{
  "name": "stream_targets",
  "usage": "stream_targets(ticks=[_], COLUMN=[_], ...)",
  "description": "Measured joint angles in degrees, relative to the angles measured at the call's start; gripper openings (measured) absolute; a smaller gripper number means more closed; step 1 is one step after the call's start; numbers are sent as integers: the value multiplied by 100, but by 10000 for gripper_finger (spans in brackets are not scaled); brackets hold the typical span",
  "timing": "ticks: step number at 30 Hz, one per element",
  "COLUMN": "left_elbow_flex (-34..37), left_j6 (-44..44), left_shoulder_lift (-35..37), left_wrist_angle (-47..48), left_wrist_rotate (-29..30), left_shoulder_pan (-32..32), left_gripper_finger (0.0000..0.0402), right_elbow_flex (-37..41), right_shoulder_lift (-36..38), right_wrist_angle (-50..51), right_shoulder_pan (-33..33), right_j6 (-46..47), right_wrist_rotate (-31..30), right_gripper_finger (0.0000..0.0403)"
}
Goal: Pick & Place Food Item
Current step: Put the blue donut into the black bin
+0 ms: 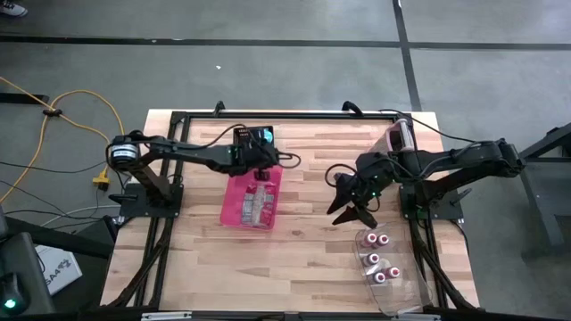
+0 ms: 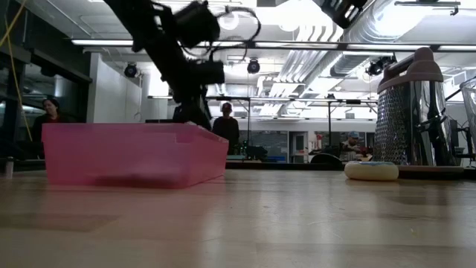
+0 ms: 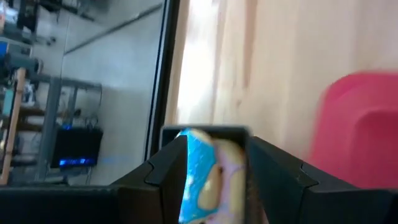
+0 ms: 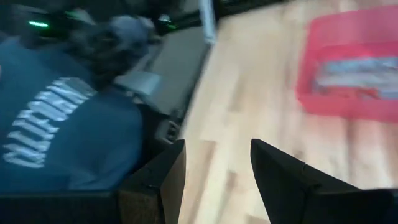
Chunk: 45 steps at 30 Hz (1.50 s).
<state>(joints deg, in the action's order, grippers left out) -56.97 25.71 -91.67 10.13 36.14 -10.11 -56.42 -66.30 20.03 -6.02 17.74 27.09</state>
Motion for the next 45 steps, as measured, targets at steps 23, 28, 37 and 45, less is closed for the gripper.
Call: stream_targets(ticks=[23, 28, 37, 45], left_elbow_flex=[-2, -2, -2, -2], left_j6=[-1394, -1403, -1418, -1418], left_shoulder_lift=[1226, 1224, 1224, 1224], left_wrist_angle=[-124, -135, -138, -142], left_wrist_rotate=[-2255, -2259, -2259, -2262], left_shoulder_pan=[1124, 1215, 1218, 1218], left_gripper_finger=[161, 161, 161, 161], right_elbow_flex=[-3, -1, -1, -1], right_shoulder_lift=[-1195, -1909, -2733, -2857], right_wrist_angle=[2433, 3072, 3044, 3066], right_shoulder_pan=[315, 396, 393, 486], right_j6=[365, 774, 1092, 1563], right_wrist_rotate=[-3489, -3912, -3853, -3904], right_gripper_finger=[168, 168, 168, 168])
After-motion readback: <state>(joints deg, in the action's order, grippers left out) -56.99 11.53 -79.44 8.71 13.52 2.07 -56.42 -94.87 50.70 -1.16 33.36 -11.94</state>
